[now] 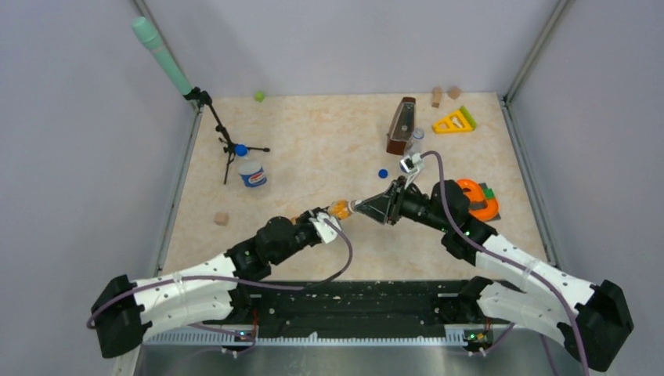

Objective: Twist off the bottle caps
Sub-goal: Unscrew the bottle cap from the plastic bottle, then place the bottle cap at the center of the board, then place the plastic bottle at the center of the board.

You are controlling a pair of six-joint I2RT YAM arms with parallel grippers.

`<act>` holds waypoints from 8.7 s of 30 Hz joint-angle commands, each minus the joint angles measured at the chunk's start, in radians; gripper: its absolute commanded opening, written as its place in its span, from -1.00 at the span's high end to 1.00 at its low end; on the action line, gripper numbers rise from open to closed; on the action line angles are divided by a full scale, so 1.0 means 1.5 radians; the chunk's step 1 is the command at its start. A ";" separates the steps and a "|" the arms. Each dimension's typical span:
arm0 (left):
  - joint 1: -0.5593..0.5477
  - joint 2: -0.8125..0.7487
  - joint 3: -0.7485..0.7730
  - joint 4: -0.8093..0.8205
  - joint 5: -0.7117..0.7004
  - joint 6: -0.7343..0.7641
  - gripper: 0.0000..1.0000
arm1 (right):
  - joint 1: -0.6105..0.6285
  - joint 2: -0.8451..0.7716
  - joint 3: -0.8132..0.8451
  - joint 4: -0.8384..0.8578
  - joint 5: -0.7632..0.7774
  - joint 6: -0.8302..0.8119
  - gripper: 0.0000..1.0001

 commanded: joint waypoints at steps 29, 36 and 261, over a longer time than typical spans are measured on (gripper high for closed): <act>0.192 -0.240 -0.038 -0.015 0.258 -0.290 1.00 | 0.006 0.121 0.079 -0.261 0.427 -0.061 0.93; 0.192 -0.271 -0.052 0.014 0.222 -0.311 1.00 | 0.006 0.287 0.233 -0.257 0.442 -0.108 0.92; 0.193 -0.317 -0.104 0.035 -0.023 -0.413 -0.97 | -0.097 0.020 0.200 -0.333 0.577 -0.206 -0.18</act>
